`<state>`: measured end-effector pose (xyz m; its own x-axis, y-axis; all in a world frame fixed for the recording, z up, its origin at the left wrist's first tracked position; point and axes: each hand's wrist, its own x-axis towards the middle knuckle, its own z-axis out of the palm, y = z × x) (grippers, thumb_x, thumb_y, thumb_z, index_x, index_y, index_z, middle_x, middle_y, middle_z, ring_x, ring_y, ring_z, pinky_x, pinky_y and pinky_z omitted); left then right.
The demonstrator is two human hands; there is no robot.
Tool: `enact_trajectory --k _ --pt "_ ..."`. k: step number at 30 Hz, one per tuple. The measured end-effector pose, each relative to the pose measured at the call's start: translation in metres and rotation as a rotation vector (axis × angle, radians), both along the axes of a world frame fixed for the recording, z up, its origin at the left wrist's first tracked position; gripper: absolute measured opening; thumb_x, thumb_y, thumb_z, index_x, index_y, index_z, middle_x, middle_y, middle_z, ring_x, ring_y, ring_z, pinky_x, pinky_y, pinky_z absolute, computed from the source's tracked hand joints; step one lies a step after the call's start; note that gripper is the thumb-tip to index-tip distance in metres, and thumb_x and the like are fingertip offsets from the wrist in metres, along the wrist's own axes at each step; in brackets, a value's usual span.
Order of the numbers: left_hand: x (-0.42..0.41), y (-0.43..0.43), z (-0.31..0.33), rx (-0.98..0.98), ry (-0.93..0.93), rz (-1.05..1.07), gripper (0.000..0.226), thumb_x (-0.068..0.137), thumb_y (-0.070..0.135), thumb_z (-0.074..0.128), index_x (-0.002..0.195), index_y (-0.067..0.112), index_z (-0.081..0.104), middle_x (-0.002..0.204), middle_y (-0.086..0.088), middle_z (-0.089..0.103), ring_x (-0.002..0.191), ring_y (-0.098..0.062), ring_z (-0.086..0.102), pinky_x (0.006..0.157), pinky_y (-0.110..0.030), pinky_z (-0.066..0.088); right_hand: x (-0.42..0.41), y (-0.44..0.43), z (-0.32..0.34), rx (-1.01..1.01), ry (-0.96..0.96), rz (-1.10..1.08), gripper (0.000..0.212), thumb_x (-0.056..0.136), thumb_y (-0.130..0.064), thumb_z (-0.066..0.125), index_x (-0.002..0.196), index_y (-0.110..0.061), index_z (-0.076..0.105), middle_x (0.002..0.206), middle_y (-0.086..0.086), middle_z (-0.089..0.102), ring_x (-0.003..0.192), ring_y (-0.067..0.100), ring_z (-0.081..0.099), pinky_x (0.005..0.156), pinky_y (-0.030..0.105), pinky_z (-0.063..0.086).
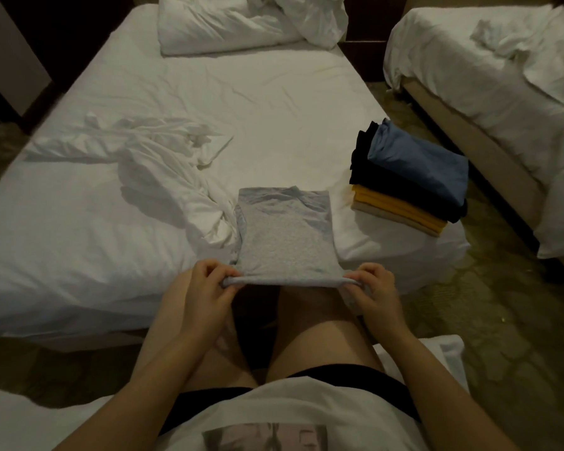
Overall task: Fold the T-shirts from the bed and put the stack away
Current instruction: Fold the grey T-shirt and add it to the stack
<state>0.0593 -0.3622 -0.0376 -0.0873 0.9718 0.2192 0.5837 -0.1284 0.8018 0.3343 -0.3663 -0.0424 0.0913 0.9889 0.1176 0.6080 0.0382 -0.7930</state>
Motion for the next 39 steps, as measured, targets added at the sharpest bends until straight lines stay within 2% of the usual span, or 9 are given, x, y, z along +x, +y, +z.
enact_trajectory --k 3,7,13,16,19,28,33,36,39 --pt "0.005 0.009 0.001 0.033 -0.034 -0.082 0.003 0.087 0.028 0.054 0.09 0.028 0.054 0.11 0.001 0.053 0.096 -0.015 0.054 0.089 -0.013 0.04 -0.006 0.009 0.002 -0.067 0.141 -0.017 0.017 0.081 -0.033 0.05 0.084 -0.02 0.061 0.104 -0.007 0.05 0.103 0.01 0.044 0.088 0.021 0.036" --pt "0.019 0.041 0.004 -0.011 -0.152 0.007 0.008 0.089 0.04 0.044 0.091 0.043 0.051 0.089 0.003 0.061 0.08 -0.019 0.06 0.068 -0.039 0.051 -0.024 0.043 0.011 -0.043 0.341 -0.084 0.02 0.097 -0.015 0.048 0.08 -0.025 0.053 0.08 -0.004 0.052 0.069 -0.002 0.049 0.061 0.014 0.04" --pt "0.043 0.133 0.011 -0.015 -0.175 0.2 0.007 0.099 0.021 0.042 0.096 0.017 0.047 0.084 0.002 0.053 0.071 -0.007 0.048 0.061 -0.009 0.035 -0.039 0.133 0.005 -0.002 0.246 -0.279 0.015 0.099 -0.028 0.041 0.091 -0.018 0.05 0.078 -0.01 0.05 0.07 -0.001 0.047 0.059 0.011 0.036" --pt "0.048 0.181 -0.003 -0.05 -0.112 0.261 0.014 0.1 0.02 0.04 0.098 0.01 0.049 0.077 0.004 0.051 0.064 -0.005 0.044 0.055 -0.012 0.031 -0.042 0.182 -0.008 -0.017 0.154 -0.329 0.019 0.1 -0.03 0.041 0.092 -0.015 0.052 0.078 -0.005 0.051 0.069 0.011 0.048 0.055 0.017 0.033" --pt "0.046 0.224 -0.03 -0.137 -0.012 0.299 0.018 0.099 0.023 0.041 0.099 0.007 0.05 0.081 -0.008 0.057 0.069 -0.021 0.047 0.058 -0.027 0.026 -0.042 0.224 -0.033 -0.099 0.015 -0.349 0.025 0.099 -0.032 0.041 0.098 -0.012 0.055 0.083 0.002 0.054 0.072 0.018 0.046 0.058 0.03 0.028" --pt "0.051 0.275 -0.076 -0.272 0.165 0.334 0.024 0.097 0.031 0.043 0.106 0.01 0.051 0.095 -0.016 0.065 0.085 -0.035 0.057 0.061 -0.031 0.028 -0.044 0.265 -0.082 -0.275 -0.333 -0.414 0.029 0.099 -0.039 0.035 0.1 -0.015 0.052 0.095 0.011 0.061 0.084 0.034 0.055 0.06 0.032 0.027" --pt "0.048 0.267 -0.062 -0.294 0.076 0.342 0.033 0.095 0.034 0.047 0.117 0.009 0.045 0.107 -0.015 0.06 0.094 -0.032 0.056 0.068 -0.03 0.035 -0.043 0.261 -0.068 -0.307 -0.27 -0.416 0.031 0.097 -0.04 0.039 0.111 -0.016 0.051 0.114 0.012 0.056 0.098 0.034 0.054 0.069 0.034 0.037" --pt "0.042 0.251 -0.052 -0.337 0.111 0.343 0.054 0.089 0.042 0.054 0.128 0.007 0.039 0.119 -0.019 0.053 0.108 -0.035 0.051 0.086 -0.036 0.041 -0.049 0.247 -0.055 -0.367 -0.201 -0.432 0.053 0.093 -0.046 0.045 0.133 -0.012 0.039 0.133 0.017 0.044 0.118 0.036 0.045 0.093 0.04 0.038" --pt "0.039 0.236 -0.042 -0.483 0.183 0.272 0.074 0.084 0.052 0.056 0.137 0.008 0.028 0.127 -0.023 0.05 0.116 -0.038 0.048 0.096 -0.04 0.039 -0.049 0.232 -0.042 -0.539 -0.087 -0.381 0.071 0.088 -0.058 0.046 0.136 -0.007 0.035 0.134 0.018 0.048 0.119 0.037 0.047 0.091 0.039 0.04"
